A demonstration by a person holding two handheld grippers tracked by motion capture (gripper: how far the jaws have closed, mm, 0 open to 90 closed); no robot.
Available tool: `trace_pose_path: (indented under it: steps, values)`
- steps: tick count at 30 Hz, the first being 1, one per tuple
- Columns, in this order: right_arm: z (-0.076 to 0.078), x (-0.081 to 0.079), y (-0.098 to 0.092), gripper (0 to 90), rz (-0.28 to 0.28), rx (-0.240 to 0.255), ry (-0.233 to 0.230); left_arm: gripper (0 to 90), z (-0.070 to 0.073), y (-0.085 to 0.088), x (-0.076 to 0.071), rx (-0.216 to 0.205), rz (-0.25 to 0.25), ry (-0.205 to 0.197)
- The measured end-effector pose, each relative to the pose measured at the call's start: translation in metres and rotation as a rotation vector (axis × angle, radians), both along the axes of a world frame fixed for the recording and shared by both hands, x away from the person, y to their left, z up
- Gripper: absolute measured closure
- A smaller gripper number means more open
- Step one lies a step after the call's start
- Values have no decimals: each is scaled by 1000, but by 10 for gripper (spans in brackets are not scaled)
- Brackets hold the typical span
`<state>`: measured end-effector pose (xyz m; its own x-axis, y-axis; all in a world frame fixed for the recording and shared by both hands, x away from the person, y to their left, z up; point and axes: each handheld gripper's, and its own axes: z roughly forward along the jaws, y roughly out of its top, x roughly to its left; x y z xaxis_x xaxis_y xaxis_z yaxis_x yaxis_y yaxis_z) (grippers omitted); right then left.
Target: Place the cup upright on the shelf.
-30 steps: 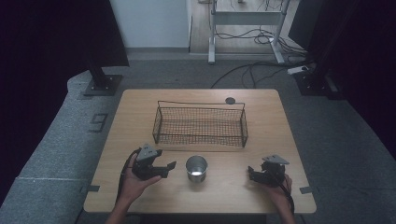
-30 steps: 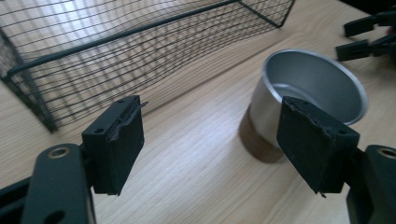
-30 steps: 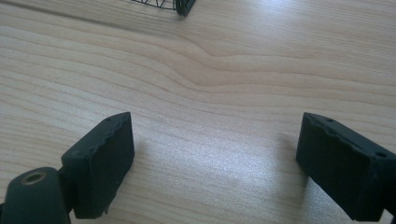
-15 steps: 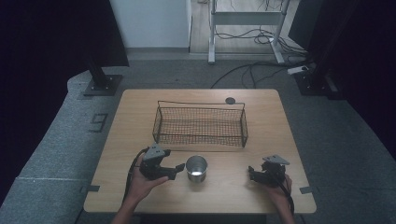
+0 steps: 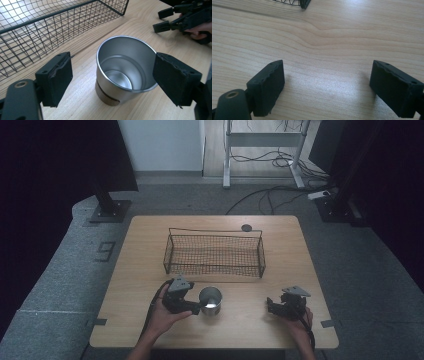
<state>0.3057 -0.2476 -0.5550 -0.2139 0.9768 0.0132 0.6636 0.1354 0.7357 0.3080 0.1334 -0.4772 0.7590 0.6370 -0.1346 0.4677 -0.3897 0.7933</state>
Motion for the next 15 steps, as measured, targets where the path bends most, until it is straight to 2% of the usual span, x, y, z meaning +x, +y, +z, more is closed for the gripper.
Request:
trace_pose_path:
  steps: [6,15]
  values:
    - [0,0,0,125,-1,0,0,163,-4,-7,1,7,-4,7]
    - [0,0,0,125,-1,0,0,150,-12,-25,4,39,1,-8]
